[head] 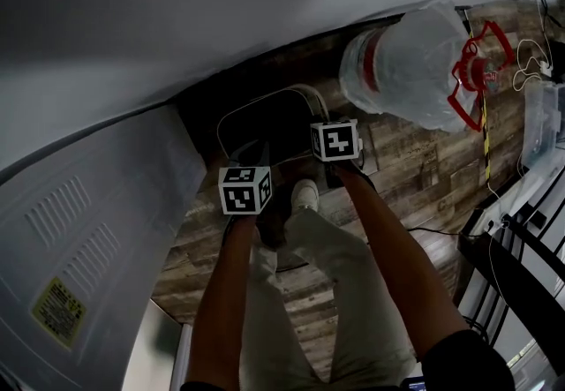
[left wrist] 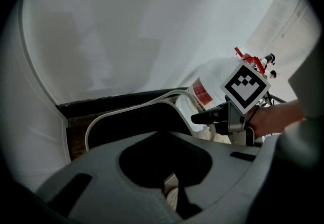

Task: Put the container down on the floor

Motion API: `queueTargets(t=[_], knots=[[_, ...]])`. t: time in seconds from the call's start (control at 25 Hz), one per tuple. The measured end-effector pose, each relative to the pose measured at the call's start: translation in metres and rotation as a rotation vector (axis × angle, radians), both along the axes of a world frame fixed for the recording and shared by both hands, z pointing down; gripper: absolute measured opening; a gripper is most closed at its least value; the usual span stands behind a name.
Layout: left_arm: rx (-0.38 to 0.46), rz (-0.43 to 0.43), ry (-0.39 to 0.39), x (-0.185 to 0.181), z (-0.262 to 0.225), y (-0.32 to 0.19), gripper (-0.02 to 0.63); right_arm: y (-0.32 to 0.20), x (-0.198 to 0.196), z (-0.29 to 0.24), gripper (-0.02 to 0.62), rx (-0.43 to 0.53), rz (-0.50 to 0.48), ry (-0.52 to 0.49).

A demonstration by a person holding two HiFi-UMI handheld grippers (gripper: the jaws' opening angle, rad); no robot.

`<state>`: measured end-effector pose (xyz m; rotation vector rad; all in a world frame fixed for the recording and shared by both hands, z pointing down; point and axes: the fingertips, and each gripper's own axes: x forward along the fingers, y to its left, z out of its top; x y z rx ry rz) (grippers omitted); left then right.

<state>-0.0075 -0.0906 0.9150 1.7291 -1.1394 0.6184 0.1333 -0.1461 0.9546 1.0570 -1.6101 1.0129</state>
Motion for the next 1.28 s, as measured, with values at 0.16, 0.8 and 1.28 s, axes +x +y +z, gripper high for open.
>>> queueTargets(t=[0.16,0.8,1.28], knots=[[0.01,-0.002,0.006,-0.002,0.003,-0.003,0.015,-0.002,0.0,0.009,0.071,0.002,0.03,-0.021],[-0.004,0.025,0.02,-0.001,0.015,0.001,0.015,0.002,0.012,0.019,0.097,-0.004,0.044,0.03],[-0.01,0.033,0.04,0.001,0.014,0.0,0.015,0.005,0.02,0.02,0.15,0.0,0.074,0.037]])
